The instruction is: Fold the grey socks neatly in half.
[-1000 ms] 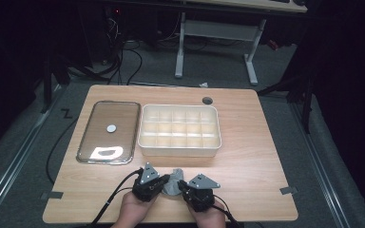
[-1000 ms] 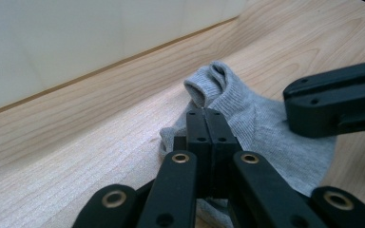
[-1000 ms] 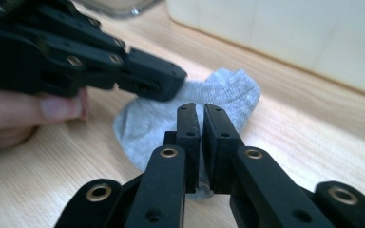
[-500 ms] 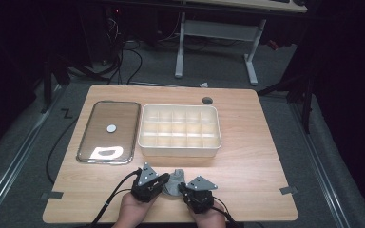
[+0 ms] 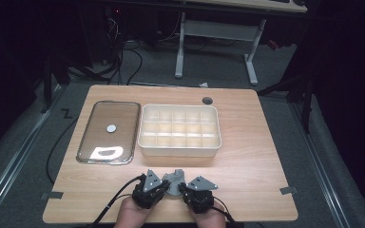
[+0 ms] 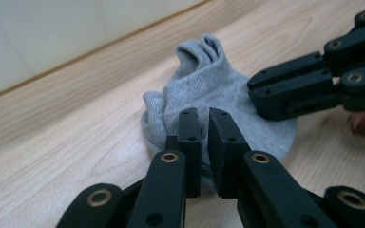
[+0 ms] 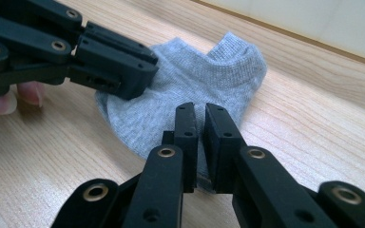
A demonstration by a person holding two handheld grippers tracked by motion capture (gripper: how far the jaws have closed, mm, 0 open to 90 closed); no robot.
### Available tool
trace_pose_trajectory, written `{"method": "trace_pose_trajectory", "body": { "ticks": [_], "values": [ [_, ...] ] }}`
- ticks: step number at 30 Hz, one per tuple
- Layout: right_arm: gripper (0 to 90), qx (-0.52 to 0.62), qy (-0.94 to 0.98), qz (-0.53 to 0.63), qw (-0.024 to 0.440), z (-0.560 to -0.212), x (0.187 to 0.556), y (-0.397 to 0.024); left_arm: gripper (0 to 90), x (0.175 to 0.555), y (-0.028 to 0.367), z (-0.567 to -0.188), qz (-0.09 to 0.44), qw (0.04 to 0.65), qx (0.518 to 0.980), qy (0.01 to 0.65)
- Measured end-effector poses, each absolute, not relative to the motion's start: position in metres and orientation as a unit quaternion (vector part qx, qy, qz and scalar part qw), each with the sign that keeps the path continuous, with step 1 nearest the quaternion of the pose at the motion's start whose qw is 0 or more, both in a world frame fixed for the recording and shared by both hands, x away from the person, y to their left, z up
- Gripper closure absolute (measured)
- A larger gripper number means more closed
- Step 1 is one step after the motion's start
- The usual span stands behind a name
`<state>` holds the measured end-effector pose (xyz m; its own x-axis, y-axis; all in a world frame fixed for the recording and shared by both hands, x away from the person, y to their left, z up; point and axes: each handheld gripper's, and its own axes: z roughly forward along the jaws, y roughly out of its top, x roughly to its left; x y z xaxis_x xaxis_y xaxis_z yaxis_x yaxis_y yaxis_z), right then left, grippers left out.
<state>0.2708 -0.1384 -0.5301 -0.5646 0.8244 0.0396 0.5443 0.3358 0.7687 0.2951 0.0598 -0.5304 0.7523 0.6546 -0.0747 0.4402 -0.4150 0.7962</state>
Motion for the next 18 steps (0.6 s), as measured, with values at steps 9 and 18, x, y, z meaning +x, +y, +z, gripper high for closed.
{"method": "trace_pose_trajectory", "body": {
  "ticks": [9,18],
  "values": [
    [70.2,0.445,0.777,0.409,0.178,-0.517,0.267,-0.144,83.9,0.294,0.060,-0.532,0.127,0.434,0.829,0.331],
    [61.2,0.487,0.770,0.393,0.125,-0.531,0.277,-0.149,83.2,0.294,0.061,-0.532,0.127,0.435,0.827,0.332]
  ]
}}
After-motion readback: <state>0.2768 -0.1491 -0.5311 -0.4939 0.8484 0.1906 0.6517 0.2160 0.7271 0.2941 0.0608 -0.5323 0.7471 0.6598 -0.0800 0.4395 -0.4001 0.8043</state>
